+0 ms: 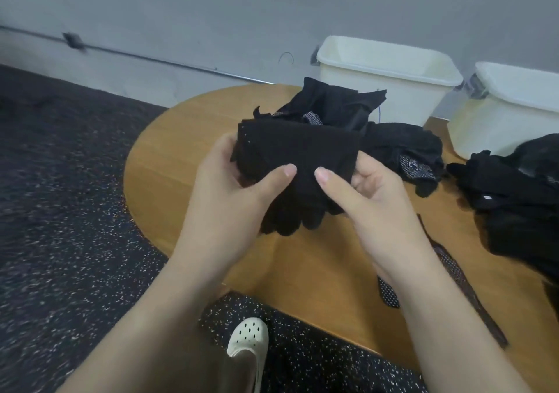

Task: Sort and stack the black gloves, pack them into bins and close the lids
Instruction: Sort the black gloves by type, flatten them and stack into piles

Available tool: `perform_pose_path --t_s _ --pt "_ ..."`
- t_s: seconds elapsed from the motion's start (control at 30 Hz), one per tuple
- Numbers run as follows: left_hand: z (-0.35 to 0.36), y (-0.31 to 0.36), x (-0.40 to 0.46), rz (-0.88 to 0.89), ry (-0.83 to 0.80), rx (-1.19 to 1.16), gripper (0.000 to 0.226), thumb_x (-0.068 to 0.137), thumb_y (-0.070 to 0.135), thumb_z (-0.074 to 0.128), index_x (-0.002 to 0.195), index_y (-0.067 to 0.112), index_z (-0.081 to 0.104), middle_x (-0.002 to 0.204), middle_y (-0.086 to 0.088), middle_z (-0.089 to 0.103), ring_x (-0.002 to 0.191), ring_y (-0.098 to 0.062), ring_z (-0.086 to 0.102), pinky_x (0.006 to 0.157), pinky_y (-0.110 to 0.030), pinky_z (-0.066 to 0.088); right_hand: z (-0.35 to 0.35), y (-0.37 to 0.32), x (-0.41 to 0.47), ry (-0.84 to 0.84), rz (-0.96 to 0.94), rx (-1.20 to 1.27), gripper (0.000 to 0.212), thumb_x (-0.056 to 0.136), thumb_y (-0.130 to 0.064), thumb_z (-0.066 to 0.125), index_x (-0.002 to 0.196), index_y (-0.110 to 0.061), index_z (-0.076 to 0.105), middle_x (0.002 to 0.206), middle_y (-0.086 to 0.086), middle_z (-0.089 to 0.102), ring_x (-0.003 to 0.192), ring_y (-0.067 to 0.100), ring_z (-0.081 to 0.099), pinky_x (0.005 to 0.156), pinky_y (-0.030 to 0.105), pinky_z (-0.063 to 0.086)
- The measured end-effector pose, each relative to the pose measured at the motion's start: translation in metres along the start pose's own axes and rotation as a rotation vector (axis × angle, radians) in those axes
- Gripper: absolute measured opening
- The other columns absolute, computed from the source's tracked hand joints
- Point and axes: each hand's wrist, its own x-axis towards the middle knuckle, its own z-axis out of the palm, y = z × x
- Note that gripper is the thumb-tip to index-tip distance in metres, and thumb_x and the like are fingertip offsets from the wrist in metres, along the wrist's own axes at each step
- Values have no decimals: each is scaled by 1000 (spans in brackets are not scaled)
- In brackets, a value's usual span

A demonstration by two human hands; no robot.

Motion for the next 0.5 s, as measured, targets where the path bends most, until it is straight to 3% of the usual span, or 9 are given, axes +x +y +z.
perform_pose_path --t_s 0.27,0.37,0.43,0.5 --pt "-36 -3 44 117 83 258 26 94 24 74 119 22 70 105 11 77 99 -5 73 87 -38 62 46 18 37 9 16 29 25 97 -2 65 108 -23 69 96 -5 80 91 12 76 71 24 60" --pt "-48 -11 56 127 111 360 21 95 27 73 115 22 73 101 14 77 94 0 72 84 -35 63 58 31 47 44 15 -72 9 96 -12 69 105 -10 68 89 6 78 80 22 74 59 30 58" --pt "-53 -17 63 99 109 377 16 96 27 72 111 24 74 97 15 77 91 1 72 82 -34 63 63 41 52 99 -1 -167 26 95 -21 71 99 3 60 82 19 70 64 34 64 48 30 51" --pt "-54 -23 68 64 97 372 15 96 27 71 111 25 74 97 16 77 91 2 72 82 -32 63 67 46 56 150 -21 -237 43 93 -30 72 93 7 51 79 28 60 62 45 54 43 36 49"
